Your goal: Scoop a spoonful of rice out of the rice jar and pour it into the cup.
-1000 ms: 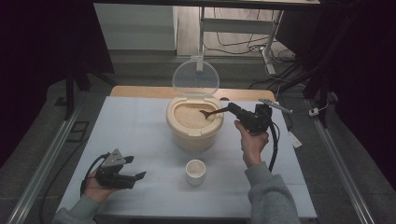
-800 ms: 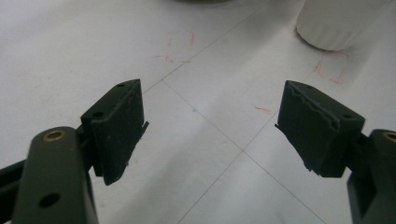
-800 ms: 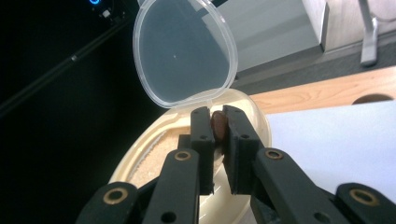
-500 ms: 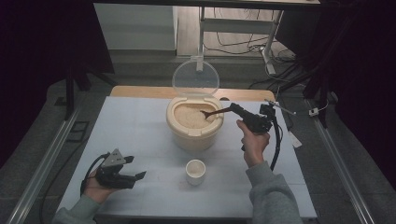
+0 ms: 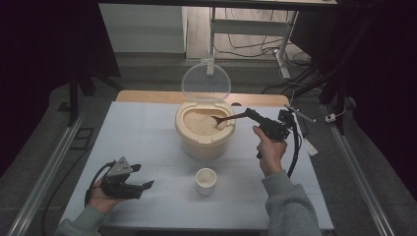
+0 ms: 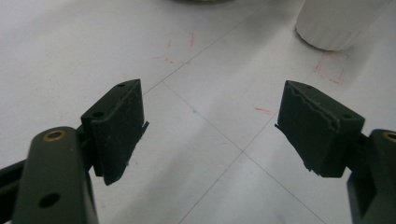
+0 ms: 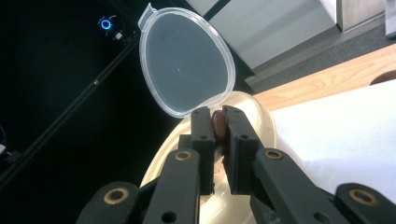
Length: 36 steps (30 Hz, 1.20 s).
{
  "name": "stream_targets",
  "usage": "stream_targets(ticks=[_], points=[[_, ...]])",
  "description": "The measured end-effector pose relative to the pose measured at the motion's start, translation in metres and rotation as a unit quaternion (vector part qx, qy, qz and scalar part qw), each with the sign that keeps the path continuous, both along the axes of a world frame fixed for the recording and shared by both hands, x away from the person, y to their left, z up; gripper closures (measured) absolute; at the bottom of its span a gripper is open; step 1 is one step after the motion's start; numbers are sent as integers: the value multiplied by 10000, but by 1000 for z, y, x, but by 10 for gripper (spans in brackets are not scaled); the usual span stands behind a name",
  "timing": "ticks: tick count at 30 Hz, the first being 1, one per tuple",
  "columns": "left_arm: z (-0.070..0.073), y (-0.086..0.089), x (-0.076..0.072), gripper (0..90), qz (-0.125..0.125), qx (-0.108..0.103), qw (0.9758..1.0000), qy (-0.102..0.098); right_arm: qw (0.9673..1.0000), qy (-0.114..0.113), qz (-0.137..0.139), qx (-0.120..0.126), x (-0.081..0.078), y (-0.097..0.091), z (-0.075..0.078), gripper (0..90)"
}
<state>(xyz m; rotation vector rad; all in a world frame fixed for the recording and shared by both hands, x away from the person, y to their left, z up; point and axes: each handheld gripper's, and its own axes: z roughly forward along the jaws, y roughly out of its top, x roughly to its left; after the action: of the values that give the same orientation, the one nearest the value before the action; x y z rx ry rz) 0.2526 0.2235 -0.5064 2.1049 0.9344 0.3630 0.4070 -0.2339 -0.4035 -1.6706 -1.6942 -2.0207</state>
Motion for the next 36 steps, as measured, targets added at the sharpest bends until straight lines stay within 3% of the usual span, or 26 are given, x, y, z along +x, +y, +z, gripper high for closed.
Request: stream_targets(ticks=[7, 13, 36], points=[[0, 0, 0, 225, -2, 6, 10000, -9, 9992, 210, -23, 339, 1, -6, -4, 831], [0, 0, 0, 225, -2, 13, 10000, -8, 9983, 232, -39, 529, 1, -10, -3, 831], [0, -2, 1, 225, -23, 61, 10000, -7, 9965, 274, 126, 776, -5, -17, 1, 831]])
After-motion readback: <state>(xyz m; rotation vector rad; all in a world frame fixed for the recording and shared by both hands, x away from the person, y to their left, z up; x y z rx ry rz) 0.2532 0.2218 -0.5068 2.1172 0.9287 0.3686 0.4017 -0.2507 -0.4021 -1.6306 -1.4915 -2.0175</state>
